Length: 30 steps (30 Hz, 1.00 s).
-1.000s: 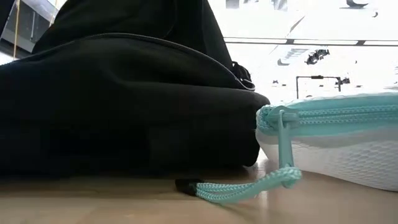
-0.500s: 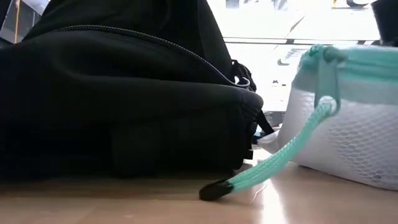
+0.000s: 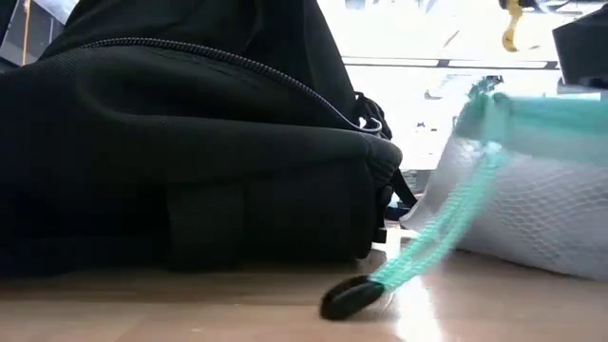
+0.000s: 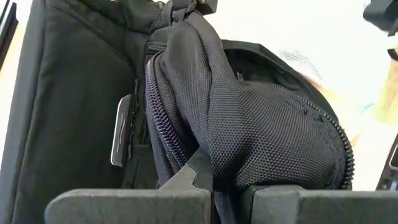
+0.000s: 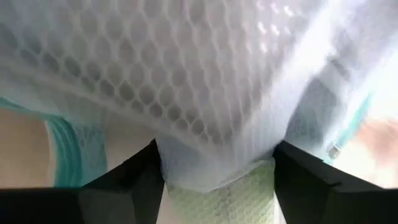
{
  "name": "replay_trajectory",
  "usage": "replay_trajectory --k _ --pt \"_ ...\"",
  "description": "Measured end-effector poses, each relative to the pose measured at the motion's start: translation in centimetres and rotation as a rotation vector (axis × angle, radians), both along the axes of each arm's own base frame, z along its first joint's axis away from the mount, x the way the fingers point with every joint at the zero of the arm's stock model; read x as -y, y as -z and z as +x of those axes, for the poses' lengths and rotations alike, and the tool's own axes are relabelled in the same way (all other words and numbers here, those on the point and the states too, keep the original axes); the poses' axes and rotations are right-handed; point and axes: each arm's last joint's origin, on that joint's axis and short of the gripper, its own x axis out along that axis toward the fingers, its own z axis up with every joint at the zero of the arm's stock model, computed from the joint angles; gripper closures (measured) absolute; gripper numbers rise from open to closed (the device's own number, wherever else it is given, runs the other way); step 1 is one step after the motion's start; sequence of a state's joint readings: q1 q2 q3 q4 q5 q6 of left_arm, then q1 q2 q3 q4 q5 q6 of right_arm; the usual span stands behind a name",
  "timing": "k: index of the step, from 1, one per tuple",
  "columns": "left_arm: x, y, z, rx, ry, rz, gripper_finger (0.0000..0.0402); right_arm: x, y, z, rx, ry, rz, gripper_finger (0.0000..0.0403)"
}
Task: Unpack backpack
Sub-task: Put the zip bag into the backpack
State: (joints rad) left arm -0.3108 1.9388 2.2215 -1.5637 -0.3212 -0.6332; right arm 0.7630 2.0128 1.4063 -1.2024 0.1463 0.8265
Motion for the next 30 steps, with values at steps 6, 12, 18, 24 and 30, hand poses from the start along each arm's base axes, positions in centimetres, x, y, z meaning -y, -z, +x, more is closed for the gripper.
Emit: replay_trajectory --k 6,12,18,24,30 --pt "-0.9 -0.5 0.4 0.041 -0.043 -0.025 0.0401 0.1 -7.0 -2.5 0.233 0.108 0.114 0.0217" --pt "-2.0 -2.2 0.8 0.132 -0.04 -0.111 0.0401 -0.5 -12.1 -1.6 0.66 0.058 0.338 0.0396" --pt "-3.3 -3.5 0.8 0.186 -0.062 -0.148 0.0401 -0.4 -13.8 2.7 0.828 -0.127 0.301 0.0399" --pt "-3.5 -3.6 0.8 0.186 -0.059 -0.143 0.0401 0.3 -16.7 4.9 0.966 -0.194 0.113 0.04" --pt "-2.8 -3.6 0.7 0.186 -0.034 -0.139 0.0401 0.5 -19.2 5.0 1.023 -0.212 0.073 0.0402"
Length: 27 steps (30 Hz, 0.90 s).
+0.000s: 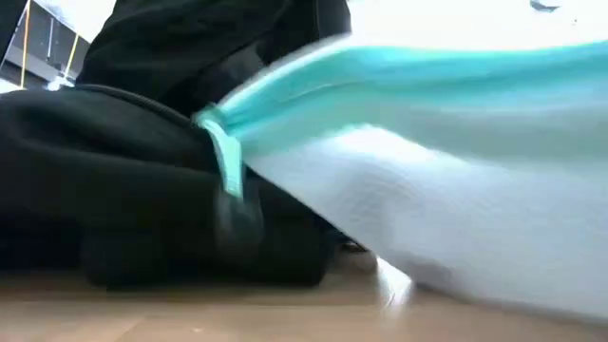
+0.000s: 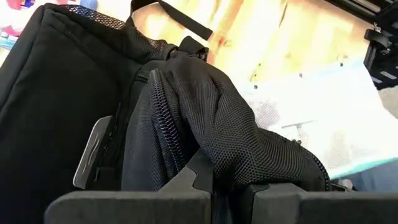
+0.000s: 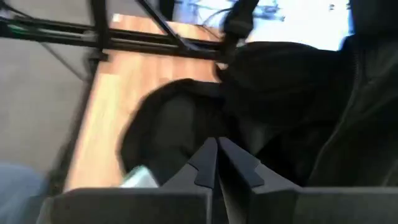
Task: Unpack backpack
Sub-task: Put the zip bag into the backpack
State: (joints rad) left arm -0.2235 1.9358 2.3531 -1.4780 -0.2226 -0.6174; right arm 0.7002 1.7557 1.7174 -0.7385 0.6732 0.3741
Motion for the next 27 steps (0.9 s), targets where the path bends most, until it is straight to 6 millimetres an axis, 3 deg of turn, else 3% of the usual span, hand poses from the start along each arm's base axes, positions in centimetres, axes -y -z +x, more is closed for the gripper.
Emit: replay_trajectory --k 6,10,13,18,22,27 --pt "1.1 0.0 -0.3 0.002 0.025 0.001 0.0401 -0.9 2.7 -1.0 -0.221 -0.05 0.28 0.04" --pt "1.9 0.0 -0.4 0.008 0.034 0.025 0.0401 -1.6 5.7 -2.2 -0.425 -0.032 0.448 0.0361" --pt "2.4 0.0 -0.7 0.006 0.046 0.051 0.0401 -2.0 8.2 -3.4 -0.548 0.048 0.539 0.0302" --pt "2.9 0.0 -0.9 0.0 0.071 0.103 0.0401 -2.6 12.1 -4.8 -0.626 0.115 0.646 0.0167" --pt "3.1 0.0 -1.0 0.0 0.096 0.146 0.0401 -2.1 14.3 -4.1 -0.604 0.163 0.716 0.0068" --pt "3.2 0.0 -1.1 -0.004 0.119 0.165 0.0401 -2.0 17.2 -2.2 -0.618 0.206 0.643 0.0009"
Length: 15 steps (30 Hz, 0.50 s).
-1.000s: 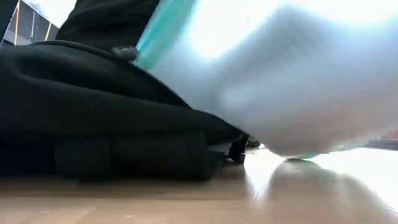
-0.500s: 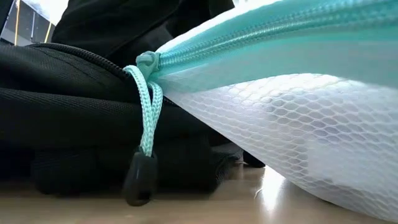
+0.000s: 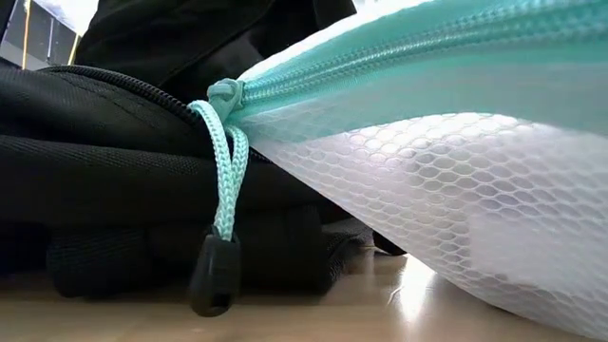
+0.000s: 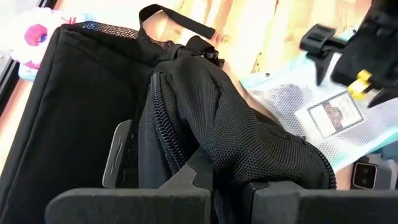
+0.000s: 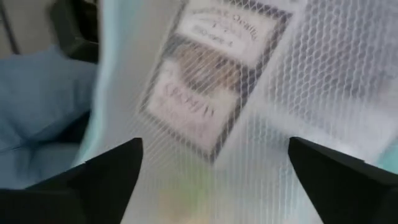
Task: Unpack backpack
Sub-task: Put the zip bag into the backpack
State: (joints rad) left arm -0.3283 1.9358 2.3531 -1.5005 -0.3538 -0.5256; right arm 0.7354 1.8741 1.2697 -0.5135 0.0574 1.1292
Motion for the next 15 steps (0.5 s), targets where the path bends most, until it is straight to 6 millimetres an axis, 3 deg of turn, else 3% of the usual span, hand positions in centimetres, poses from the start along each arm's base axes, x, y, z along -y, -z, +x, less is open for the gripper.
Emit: replay_trajectory --k 7,11,15 --pt "-0.1 0.0 0.0 -0.008 0.018 0.013 0.0401 -1.0 3.3 3.3 -0.068 -0.056 -0.116 0.0014" --pt "-0.1 0.0 0.0 -0.007 0.014 0.02 0.0401 -0.7 4.7 4.0 -0.117 -0.058 -0.192 0.0025" --pt "-0.1 0.0 0.0 -0.007 0.011 0.023 0.0401 -0.2 4.9 4.2 -0.117 -0.033 -0.218 0.0045"
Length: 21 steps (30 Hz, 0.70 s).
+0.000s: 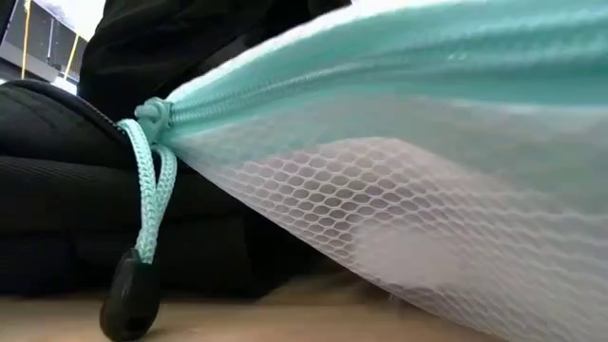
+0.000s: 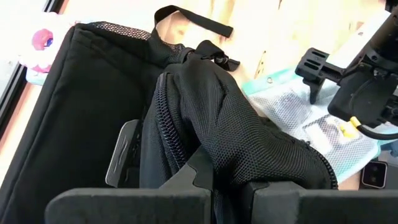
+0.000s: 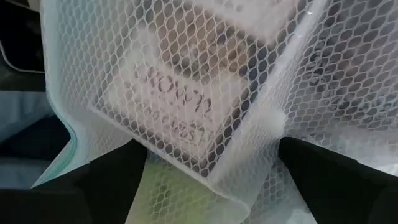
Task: Unpack backpack
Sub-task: Put the zip bag into the backpack
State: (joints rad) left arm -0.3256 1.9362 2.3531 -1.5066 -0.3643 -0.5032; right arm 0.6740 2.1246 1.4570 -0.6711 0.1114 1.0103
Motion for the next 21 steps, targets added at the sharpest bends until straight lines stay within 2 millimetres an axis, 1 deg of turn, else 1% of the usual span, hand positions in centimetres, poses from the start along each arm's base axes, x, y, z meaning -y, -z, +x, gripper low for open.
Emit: replay_trajectory --k 6,9,12,17,19,21 --pt "0.0 0.0 0.0 0.001 -0.007 -0.004 0.0401 0.5 0.1 0.0 -0.006 0.019 -0.043 0.0081" --pt "0.0 0.0 0.0 0.002 -0.011 -0.006 0.0401 0.6 0.1 -0.1 -0.01 0.027 -0.063 0.0114" --pt "0.0 0.0 0.0 0.003 -0.015 -0.009 0.0401 0.6 0.1 -0.2 -0.021 0.028 -0.069 0.0171" --pt "0.0 0.0 0.0 0.007 -0.029 -0.019 0.0401 0.5 0.0 -0.7 -0.041 0.014 -0.088 0.0292" --pt "0.0 0.0 0.0 0.008 -0.031 -0.02 0.0401 0.2 -0.5 -0.9 -0.049 -0.01 -0.086 0.0333" --pt "0.0 0.0 0.0 0.009 -0.035 -0.023 0.0401 -0.2 -1.1 -1.1 -0.066 -0.046 -0.115 0.0367"
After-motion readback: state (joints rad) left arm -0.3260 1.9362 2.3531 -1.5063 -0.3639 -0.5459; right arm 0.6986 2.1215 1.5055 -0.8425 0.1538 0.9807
